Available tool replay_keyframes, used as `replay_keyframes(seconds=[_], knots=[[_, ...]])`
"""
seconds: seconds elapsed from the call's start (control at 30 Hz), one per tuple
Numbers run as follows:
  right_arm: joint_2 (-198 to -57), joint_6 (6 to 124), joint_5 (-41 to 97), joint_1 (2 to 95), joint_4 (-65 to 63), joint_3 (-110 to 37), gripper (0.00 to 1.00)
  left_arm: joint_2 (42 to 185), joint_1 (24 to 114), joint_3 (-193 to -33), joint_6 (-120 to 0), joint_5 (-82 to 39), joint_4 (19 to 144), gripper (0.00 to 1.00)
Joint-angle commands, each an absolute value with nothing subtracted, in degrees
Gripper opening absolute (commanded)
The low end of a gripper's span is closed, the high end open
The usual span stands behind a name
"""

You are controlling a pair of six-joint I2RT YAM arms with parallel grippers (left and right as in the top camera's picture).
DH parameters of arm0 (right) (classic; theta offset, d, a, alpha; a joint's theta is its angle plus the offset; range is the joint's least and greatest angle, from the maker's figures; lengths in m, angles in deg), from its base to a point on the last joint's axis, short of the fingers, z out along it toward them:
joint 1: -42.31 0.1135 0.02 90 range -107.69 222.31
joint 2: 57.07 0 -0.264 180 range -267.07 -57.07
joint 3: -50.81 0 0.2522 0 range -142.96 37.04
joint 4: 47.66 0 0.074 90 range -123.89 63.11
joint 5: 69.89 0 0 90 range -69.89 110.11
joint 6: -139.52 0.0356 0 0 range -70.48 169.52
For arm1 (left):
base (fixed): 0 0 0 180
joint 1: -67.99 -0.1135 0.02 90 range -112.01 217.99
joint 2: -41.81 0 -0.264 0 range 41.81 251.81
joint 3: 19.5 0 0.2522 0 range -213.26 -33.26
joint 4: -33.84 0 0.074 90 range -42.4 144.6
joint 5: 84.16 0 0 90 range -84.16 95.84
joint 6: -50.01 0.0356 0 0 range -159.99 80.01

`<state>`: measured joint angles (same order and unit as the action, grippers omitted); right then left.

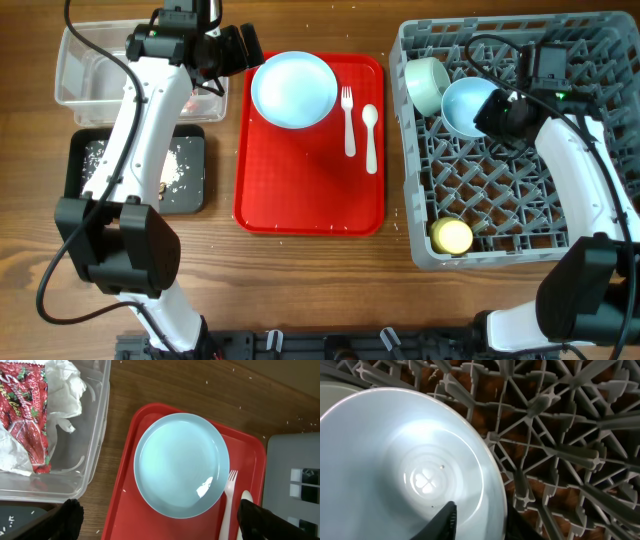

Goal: Sort waste into correct bins and load items into the dishwasher rack
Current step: 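Move the right gripper back to the light blue plate on the tray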

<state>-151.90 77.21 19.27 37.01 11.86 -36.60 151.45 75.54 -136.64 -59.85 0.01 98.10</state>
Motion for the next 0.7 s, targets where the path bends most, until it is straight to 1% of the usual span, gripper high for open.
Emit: replay_keyframes(seconds=[0.0, 0.07, 0.1, 0.33, 0.43, 0.53, 0.6, 0.67], knots=[[-152.3, 77.3, 19.6, 37.0, 11.8, -37.1, 0.21, 150.8, 75.6, -137.4, -60.2, 0.1, 97.9, 1.0], [-152.3, 76.9, 19.1, 37.0, 11.8, -37.1, 0.13, 150.8, 75.6, -137.4, -60.2, 0.1, 97.9, 1.0], [-152.3, 76.8, 18.6, 37.0, 11.8, -37.1, 0.05, 150.8, 75.6, -137.4, -60.2, 0.2, 97.9, 1.0], [-150.4, 76.4, 18.2, 37.0, 13.1, -37.1, 0.04, 150.8, 75.6, -137.4, -60.2, 0.1, 97.9, 1.0], [-145.4, 75.2, 17.2, 37.0, 13.9, -37.1, 0.04, 150.8, 75.6, -137.4, -60.2, 0.2, 97.9, 1.0], [-137.3, 72.4, 16.5, 37.0, 15.3, -37.1, 0.04, 150.8, 75.6, -137.4, -60.2, 0.1, 97.9, 1.0], [-132.2, 72.4, 12.9, 37.1, 17.3, -37.1, 0.04, 150.8, 75.6, -137.4, -60.2, 0.2, 97.9, 1.0], [-127.7, 72.5, 6.0, 38.3, 20.0, -37.1, 0.04, 150.8, 75.6, -137.4, -60.2, 0.1, 97.9, 1.0]])
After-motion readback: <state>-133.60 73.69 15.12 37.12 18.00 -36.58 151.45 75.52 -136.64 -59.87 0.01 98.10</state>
